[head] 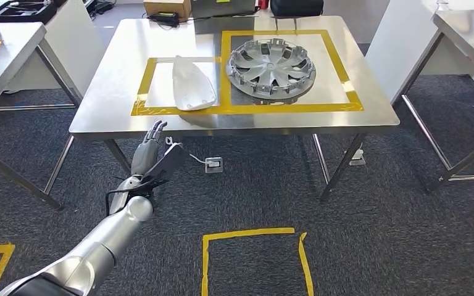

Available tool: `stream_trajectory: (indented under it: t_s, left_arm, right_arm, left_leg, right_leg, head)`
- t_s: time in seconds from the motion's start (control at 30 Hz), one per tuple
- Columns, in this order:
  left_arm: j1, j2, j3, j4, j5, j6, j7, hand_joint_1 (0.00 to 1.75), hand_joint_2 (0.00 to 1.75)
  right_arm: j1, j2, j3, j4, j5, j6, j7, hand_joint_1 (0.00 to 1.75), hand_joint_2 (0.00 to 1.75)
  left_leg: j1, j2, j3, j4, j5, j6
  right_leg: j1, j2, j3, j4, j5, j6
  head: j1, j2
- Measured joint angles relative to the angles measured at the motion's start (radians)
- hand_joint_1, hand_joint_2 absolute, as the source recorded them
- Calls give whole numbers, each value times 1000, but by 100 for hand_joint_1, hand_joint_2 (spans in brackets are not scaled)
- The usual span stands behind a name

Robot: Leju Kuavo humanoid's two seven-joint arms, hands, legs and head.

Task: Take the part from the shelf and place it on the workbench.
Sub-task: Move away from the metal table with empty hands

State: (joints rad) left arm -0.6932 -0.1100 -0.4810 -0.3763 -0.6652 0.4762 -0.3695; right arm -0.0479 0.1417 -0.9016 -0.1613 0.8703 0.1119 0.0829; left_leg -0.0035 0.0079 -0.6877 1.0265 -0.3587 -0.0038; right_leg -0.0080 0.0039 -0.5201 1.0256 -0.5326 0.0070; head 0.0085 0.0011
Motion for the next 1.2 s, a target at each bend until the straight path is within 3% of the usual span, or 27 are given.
stream_trajectory:
  t_s: [0.07,0.13,0.2,0.23,0.27,0.33,0.4,0.47,0.53,0.57,0.63,0.7,0.73,0.77,0.8,0.83,0.87,0.93,0.97,1.03,1.07,1.1,1.2]
  left_arm:
    - [18,2,1,8,21,-32,0,0,0]
    - [37,4,3,16,55,-77,0,0,0]
    - [63,4,8,24,87,-120,2,0,0]
    - [79,4,10,29,99,-137,6,0,0]
    - [96,2,13,34,107,-151,13,0,0]
    - [130,-3,16,43,112,-162,31,0,0]
    - [161,-9,17,52,110,-162,58,0,0]
    - [195,-14,18,63,99,-158,93,0,0]
    - [234,-15,18,78,82,-153,137,0,0]
    - [251,-16,18,86,79,-154,164,0,0]
    - [283,-15,19,101,89,-169,219,0,0]
    - [317,-9,24,117,114,-192,281,0,0]
    - [337,-3,31,126,133,-203,315,0,0]
    - [357,4,41,135,157,-216,349,0,0]
    - [379,12,57,144,188,-230,387,0,0]
    - [399,21,76,151,221,-242,422,0,0]
    - [419,29,98,157,252,-251,455,0,0]
    - [455,44,142,168,300,-256,516,0,0]
    - [474,51,163,173,316,-254,540,0,0]
    - [514,70,203,185,341,-251,577,0,0]
    - [533,78,221,190,350,-250,590,0,0]
    - [550,85,236,194,356,-250,598,0,0]
    - [580,100,267,202,371,-250,612,0,0]
  right_arm:
    - [2,0,-4,0,-1,-1,0,0,0]
    - [3,0,-7,0,-2,-2,-3,0,0]
    - [4,0,-10,0,-3,-4,-6,0,0]
    - [4,0,-11,0,-5,-4,-7,0,0]
    - [5,0,-13,0,-7,-4,-8,0,0]
    - [6,0,-16,0,-12,-4,-10,0,0]
    - [7,0,-20,0,-14,-6,-9,0,0]
    - [8,0,-23,0,-13,-9,-4,0,0]
    - [10,0,-25,0,-11,-9,2,0,0]
    - [11,0,-26,0,-8,-9,7,0,0]
    - [14,0,-27,0,0,-7,12,0,0]
    - [14,0,-27,0,9,-2,13,0,0]
    - [13,-1,-27,0,14,2,12,0,0]
    - [13,-3,-27,0,18,5,12,0,0]
    - [13,-5,-27,0,23,9,10,0,0]
    - [13,-8,-27,0,29,13,6,0,0]
    - [12,-11,-27,0,33,15,2,0,0]
    - [10,-16,-27,0,38,20,-7,0,0]
    - [10,-17,-27,0,38,21,-9,0,0]
    - [13,-19,-26,0,38,22,-9,0,0]
    - [12,-20,-26,0,38,22,-7,0,0]
    - [13,-21,-26,1,38,22,-5,0,0]
    - [14,-23,-26,1,39,23,2,0,0]
  left_leg:
    - [2,-3,-11,15,-25,-12]
    - [6,-5,-36,99,-115,-22]
    - [9,-5,-58,224,-194,-29]
    - [10,-5,-56,267,-202,-31]
    - [12,-5,-41,280,-188,-32]
    - [14,-5,38,208,-143,-30]
    - [12,-8,142,72,-153,-22]
    - [5,-12,185,-3,-178,-11]
    - [3,-10,174,-12,-164,5]
    - [3,-7,165,-14,-152,14]
    - [5,-4,140,-19,-124,29]
    - [2,-2,109,-18,-99,34]
    - [0,1,93,-16,-88,34]
    - [-2,4,78,-14,-77,34]
    - [-3,6,61,-10,-67,32]
    - [-3,8,46,-6,-57,31]
    - [-4,8,32,-1,-47,28]
    - [-5,8,16,4,-29,19]
    - [-4,8,15,2,-18,13]
    - [-1,6,16,-8,0,-1]
    - [1,3,11,-5,-10,-8]
    - [2,0,4,13,-41,-15]
    - [10,-7,-29,170,-199,-35]
  right_leg:
    - [-4,-3,-14,-4,21,-16]
    - [-7,-6,-35,-6,44,-27]
    - [-7,-6,-62,-5,66,-29]
    - [-7,-6,-77,-5,78,-28]
    - [-7,-6,-92,-4,89,-26]
    - [-8,-5,-119,-1,110,-19]
    - [-8,-5,-136,1,128,-8]
    - [-8,-5,-139,-4,146,7]
    - [-12,-3,-142,-8,157,22]
    - [-14,-2,-150,0,142,27]
    - [-14,-1,-176,72,54,35]
    - [-12,-2,-199,199,-45,38]
    - [-11,-2,-201,252,-62,38]
    - [-9,-2,-188,277,-54,37]
    - [-7,-2,-158,269,-28,33]
    - [-5,-1,-111,228,-2,28]
    - [-1,-1,-52,159,3,21]
    - [7,0,40,25,-23,6]
    - [10,1,60,-12,-38,-2]
    - [11,-1,53,-27,-23,-17]
    - [9,-2,45,-30,-11,-25]
    - [7,-4,33,-33,4,-33]
    - [3,-10,-14,-34,45,-41]
  head:
    - [-1,0]
    - [-4,0]
    - [-6,0]
    - [-6,0]
    - [-6,0]
    - [-6,0]
    - [-5,0]
    - [-6,0]
    - [-8,0]
    - [-7,0]
    - [-3,0]
    - [2,0]
    - [3,0]
    - [3,0]
    - [3,0]
    - [3,0]
    - [2,0]
    - [2,0]
    - [3,0]
    - [7,0]
    - [7,0]
    - [5,0]
    - [-1,0]
